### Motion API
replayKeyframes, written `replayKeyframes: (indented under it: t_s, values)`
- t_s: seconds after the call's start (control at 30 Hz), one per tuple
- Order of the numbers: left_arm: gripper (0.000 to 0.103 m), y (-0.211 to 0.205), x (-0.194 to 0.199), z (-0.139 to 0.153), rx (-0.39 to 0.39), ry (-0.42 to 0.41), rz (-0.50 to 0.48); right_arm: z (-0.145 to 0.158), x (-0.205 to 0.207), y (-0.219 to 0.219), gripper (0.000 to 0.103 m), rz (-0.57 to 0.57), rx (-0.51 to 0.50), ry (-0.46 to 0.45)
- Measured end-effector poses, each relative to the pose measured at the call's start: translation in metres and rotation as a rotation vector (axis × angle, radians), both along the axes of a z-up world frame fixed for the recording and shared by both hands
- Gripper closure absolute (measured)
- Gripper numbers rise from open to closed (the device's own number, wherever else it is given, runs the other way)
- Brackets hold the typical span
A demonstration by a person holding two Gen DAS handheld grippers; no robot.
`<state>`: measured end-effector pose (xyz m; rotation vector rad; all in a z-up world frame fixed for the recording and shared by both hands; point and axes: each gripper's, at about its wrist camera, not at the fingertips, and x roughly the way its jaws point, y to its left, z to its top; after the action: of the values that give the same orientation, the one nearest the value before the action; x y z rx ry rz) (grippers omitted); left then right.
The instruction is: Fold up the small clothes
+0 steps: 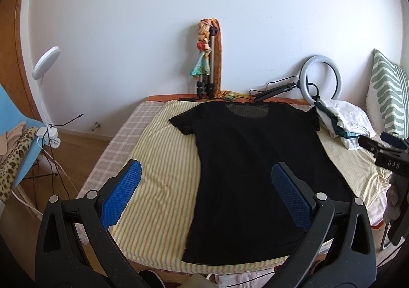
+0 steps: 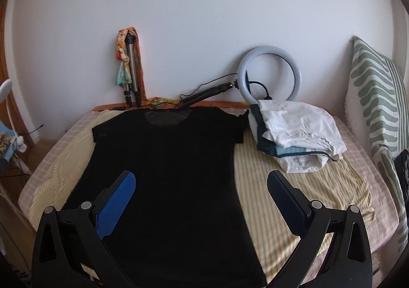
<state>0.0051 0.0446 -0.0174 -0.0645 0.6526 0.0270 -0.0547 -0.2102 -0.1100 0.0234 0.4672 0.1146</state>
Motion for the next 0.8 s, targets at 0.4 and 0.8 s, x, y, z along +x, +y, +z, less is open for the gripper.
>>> replayKeyframes:
  t_s: [0.4, 0.8]
  values:
    - [0.035, 0.055, -0.016, -0.047, -0.134, 0.096, 0.047, 0.042, 0.044, 0.061, 0.001, 0.225, 0.103, 0.026]
    - [0.07, 0.068, -0.028, -0.131, -0.319, 0.257, 0.103, 0.072, 0.142, 0.15, 0.031, 0.348, 0.065, 0.165]
